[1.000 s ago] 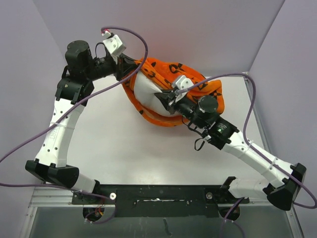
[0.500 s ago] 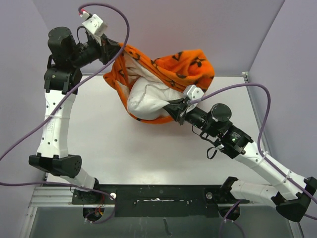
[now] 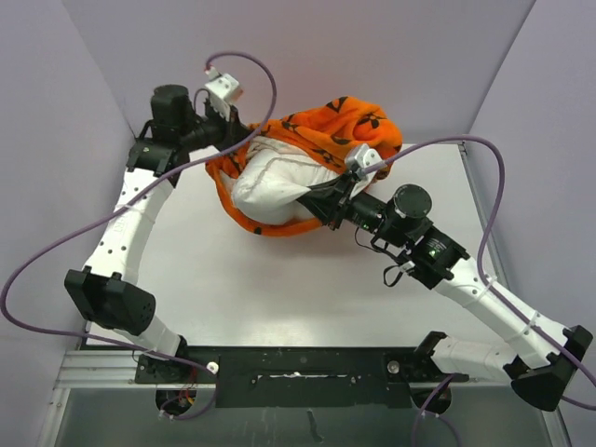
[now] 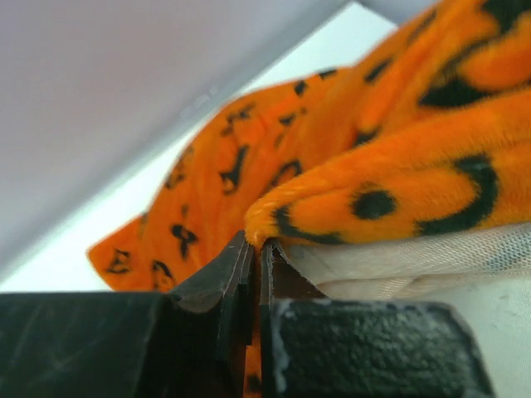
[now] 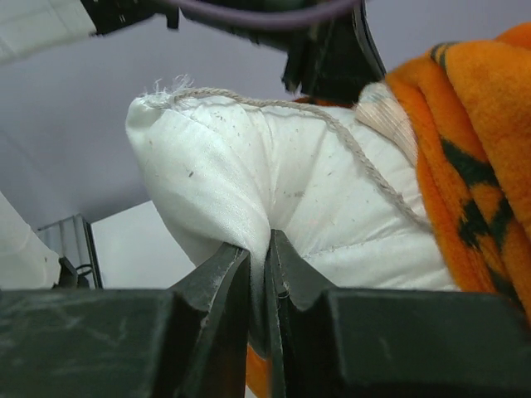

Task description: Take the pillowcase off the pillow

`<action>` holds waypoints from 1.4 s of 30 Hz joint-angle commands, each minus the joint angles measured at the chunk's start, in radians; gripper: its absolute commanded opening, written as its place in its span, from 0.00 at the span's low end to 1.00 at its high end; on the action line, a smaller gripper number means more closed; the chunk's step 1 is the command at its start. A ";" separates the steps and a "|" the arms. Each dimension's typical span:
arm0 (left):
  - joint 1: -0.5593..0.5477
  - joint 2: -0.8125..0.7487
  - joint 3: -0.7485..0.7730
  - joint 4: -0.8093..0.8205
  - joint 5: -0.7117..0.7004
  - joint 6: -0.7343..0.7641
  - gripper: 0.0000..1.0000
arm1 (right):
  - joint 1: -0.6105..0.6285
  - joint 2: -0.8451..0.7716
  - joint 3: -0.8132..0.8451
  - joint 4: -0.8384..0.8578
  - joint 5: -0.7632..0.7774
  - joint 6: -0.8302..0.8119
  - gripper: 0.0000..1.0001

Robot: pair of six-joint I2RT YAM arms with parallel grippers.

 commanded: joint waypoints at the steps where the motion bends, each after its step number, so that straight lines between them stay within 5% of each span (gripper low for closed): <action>1: -0.055 -0.018 -0.094 0.004 -0.091 0.023 0.00 | -0.001 0.028 0.151 0.307 -0.058 0.165 0.00; 3: -0.038 -0.001 -0.102 -0.039 -0.044 -0.019 0.09 | -0.002 0.037 0.184 0.323 -0.007 0.158 0.00; 6: 0.067 0.012 -0.078 -0.077 0.123 -0.109 0.78 | -0.008 0.058 0.251 0.262 0.091 0.094 0.00; 8: 0.168 0.004 -0.025 -0.051 0.242 -0.176 0.96 | -0.018 0.084 0.285 0.217 0.152 0.060 0.00; 14: 0.465 -0.032 0.245 0.093 0.541 -0.348 0.98 | -0.058 0.173 0.375 0.150 0.204 0.016 0.00; 17: 0.574 -0.065 0.261 0.286 0.743 -0.469 0.98 | -0.059 0.220 0.431 0.141 0.195 0.003 0.00; 19: 0.600 -0.086 0.226 0.491 0.892 -0.632 0.98 | -0.060 0.252 0.478 0.124 0.181 -0.004 0.00; 23: 0.518 -0.153 0.028 1.183 1.047 -1.107 0.98 | -0.059 0.312 0.543 0.106 0.128 0.007 0.00; 29: 0.420 -0.183 -0.024 1.147 1.094 -1.030 0.98 | -0.057 0.358 0.571 0.099 0.041 0.049 0.00; 36: 0.412 -0.152 0.006 1.051 0.978 -0.903 0.98 | -0.050 0.396 0.598 0.095 -0.033 0.074 0.00; 38: 0.389 -0.153 0.018 0.852 0.883 -0.765 0.98 | -0.047 0.414 0.614 0.090 -0.051 0.080 0.00; 41: 0.207 -0.168 0.148 0.090 0.591 -0.130 0.98 | -0.045 0.439 0.634 0.084 -0.066 0.089 0.00; 42: 0.157 -0.167 0.165 -0.033 0.549 -0.011 0.98 | -0.044 0.444 0.636 0.086 -0.068 0.091 0.00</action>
